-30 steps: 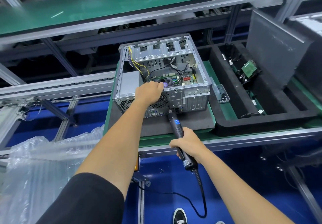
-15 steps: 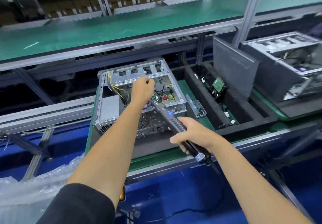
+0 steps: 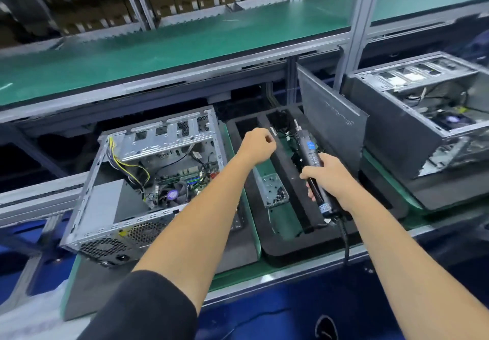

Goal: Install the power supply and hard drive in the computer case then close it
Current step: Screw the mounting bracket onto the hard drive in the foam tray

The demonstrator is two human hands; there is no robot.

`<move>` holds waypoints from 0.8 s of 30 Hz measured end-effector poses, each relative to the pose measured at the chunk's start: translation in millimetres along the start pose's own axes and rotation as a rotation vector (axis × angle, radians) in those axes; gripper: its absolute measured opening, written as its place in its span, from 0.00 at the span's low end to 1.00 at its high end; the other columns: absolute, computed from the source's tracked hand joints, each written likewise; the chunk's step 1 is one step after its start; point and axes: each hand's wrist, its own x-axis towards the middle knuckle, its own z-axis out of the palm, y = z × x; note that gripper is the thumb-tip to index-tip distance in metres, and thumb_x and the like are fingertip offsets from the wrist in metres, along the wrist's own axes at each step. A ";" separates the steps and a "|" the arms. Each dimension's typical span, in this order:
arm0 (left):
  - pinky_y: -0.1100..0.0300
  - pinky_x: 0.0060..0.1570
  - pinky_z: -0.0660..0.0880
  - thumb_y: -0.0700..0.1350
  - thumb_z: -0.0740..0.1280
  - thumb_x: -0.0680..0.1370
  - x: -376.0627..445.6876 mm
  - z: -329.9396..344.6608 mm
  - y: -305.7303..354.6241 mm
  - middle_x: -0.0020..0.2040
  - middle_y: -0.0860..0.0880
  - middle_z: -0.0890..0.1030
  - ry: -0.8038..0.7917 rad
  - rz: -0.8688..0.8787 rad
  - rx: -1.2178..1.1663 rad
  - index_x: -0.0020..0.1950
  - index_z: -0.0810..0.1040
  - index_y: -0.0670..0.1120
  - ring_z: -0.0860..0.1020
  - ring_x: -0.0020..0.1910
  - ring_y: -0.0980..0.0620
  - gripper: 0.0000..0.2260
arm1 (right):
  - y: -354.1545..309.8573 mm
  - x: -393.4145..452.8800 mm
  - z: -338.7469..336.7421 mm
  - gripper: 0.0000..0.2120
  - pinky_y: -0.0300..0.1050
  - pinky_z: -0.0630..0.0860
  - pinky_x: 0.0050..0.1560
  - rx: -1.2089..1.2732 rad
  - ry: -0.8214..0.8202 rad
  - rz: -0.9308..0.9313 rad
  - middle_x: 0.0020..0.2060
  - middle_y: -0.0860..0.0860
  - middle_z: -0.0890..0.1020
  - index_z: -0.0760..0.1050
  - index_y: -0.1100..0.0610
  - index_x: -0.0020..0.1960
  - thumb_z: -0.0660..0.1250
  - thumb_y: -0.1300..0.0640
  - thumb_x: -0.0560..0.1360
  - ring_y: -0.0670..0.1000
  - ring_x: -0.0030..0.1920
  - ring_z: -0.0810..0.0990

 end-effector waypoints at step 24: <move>0.46 0.63 0.70 0.34 0.63 0.75 117.2 147.7 -88.0 0.65 0.42 0.73 -0.802 -0.285 0.768 0.72 0.65 0.41 0.75 0.61 0.42 0.24 | 79.7 166.0 8.8 0.09 0.46 0.74 0.26 0.143 -0.201 0.300 0.29 0.57 0.77 0.73 0.61 0.46 0.68 0.63 0.67 0.56 0.24 0.74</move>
